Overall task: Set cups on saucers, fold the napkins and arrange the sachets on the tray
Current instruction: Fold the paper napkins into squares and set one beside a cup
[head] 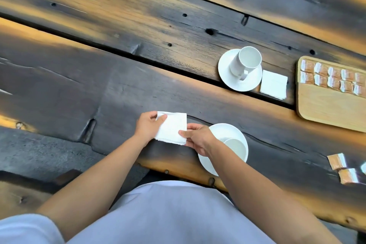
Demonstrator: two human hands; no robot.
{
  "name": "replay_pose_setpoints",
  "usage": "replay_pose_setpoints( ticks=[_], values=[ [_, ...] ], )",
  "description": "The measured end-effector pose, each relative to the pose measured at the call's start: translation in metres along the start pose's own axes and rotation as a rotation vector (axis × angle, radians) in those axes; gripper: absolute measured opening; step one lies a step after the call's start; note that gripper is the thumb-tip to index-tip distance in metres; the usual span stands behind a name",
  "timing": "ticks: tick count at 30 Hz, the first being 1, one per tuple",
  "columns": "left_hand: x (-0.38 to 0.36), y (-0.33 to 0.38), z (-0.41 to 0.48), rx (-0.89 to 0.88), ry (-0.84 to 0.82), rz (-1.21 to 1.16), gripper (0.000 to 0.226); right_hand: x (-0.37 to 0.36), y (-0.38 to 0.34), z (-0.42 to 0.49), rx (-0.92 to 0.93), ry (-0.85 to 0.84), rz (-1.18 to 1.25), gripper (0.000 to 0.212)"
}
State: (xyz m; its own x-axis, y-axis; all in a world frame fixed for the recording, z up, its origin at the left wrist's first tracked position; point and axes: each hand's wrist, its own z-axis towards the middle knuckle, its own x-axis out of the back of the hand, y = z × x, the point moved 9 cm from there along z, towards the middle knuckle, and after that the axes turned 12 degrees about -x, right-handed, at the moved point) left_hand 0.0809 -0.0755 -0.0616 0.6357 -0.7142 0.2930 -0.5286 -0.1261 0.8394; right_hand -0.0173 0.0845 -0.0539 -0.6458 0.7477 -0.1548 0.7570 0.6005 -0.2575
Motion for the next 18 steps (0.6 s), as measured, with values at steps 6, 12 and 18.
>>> replay_pose_setpoints(
  ticks=[6,12,18],
  values=[
    [-0.001,-0.011,-0.020,-0.106,0.043,0.186,0.040,0.008,0.050,0.001,-0.082,0.123,-0.071,0.024],
    [-0.015,-0.009,-0.033,-0.148,-0.045,0.326,0.030,0.019,0.084,-0.004,-0.125,0.213,-0.116,0.026],
    [-0.019,0.023,-0.057,-0.318,0.047,0.727,0.040,0.035,0.087,-0.019,0.041,0.398,-0.325,0.021]
  ],
)
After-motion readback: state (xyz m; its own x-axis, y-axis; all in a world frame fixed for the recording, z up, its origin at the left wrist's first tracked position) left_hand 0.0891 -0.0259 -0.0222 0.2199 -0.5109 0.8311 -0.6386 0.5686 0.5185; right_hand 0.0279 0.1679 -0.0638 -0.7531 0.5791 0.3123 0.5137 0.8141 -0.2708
